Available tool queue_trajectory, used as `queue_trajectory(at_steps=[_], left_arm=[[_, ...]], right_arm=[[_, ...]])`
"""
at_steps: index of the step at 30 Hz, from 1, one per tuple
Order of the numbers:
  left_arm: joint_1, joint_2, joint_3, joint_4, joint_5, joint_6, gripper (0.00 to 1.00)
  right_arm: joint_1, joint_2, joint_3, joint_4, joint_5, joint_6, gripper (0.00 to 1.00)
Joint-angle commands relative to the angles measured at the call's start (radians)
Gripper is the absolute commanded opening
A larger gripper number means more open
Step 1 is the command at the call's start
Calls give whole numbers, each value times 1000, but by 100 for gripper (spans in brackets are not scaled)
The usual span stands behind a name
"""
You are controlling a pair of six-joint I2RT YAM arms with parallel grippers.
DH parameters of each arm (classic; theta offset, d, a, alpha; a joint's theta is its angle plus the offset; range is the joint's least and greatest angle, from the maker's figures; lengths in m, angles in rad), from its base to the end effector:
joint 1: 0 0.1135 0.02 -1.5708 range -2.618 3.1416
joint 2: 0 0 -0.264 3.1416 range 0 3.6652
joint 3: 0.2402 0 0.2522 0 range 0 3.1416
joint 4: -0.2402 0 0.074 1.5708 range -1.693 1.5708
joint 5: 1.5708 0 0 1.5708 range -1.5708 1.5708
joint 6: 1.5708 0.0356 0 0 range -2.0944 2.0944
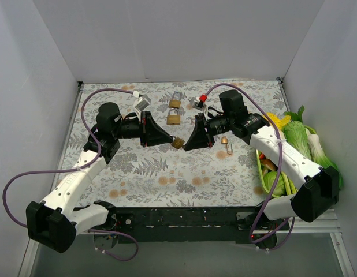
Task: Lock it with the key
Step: Lock the lock, then place the key at the center of the board.
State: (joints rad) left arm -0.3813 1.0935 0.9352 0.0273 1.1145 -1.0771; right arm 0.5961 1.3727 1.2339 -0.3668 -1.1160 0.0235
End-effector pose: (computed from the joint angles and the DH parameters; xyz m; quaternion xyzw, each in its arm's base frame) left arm 0.2099 -0.1186 0.3569 0.1102 0.7188 -0.6693 0.1523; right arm 0.2281 0.1934 0.3545 -0.4643 0.6251 0.5658 0.2712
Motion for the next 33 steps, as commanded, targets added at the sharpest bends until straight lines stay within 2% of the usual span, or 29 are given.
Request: queue_trajectory(at_steps=[1, 8, 16, 19, 21, 22, 24, 28, 33], left_arm=[[10, -21, 17, 13, -45, 9, 0], [99, 19, 62, 75, -36, -35, 0], [185, 29, 60, 82, -22, -57, 0], [203, 22, 60, 15, -36, -15, 0], [208, 17, 65, -21, -59, 23, 0], [213, 19, 68, -102, -68, 43, 0], [214, 20, 88, -167, -88, 120, 0], [220, 31, 114, -332, -134, 241, 0], [222, 26, 106, -368, -153, 289, 0]], right_arm=[[5, -7, 26, -40, -4, -54, 1], [-16, -11, -46, -121, 19, -103, 1], [-90, 32, -96, -109, 13, -86, 1], [-133, 75, -114, 1, 94, -31, 1], [-157, 118, -132, 87, 215, 41, 1], [-165, 137, -134, 151, 257, 102, 1], [-179, 198, -116, 187, 376, 150, 1], [-185, 291, -96, 249, 438, 228, 1], [-185, 384, -87, 328, 508, 308, 1]])
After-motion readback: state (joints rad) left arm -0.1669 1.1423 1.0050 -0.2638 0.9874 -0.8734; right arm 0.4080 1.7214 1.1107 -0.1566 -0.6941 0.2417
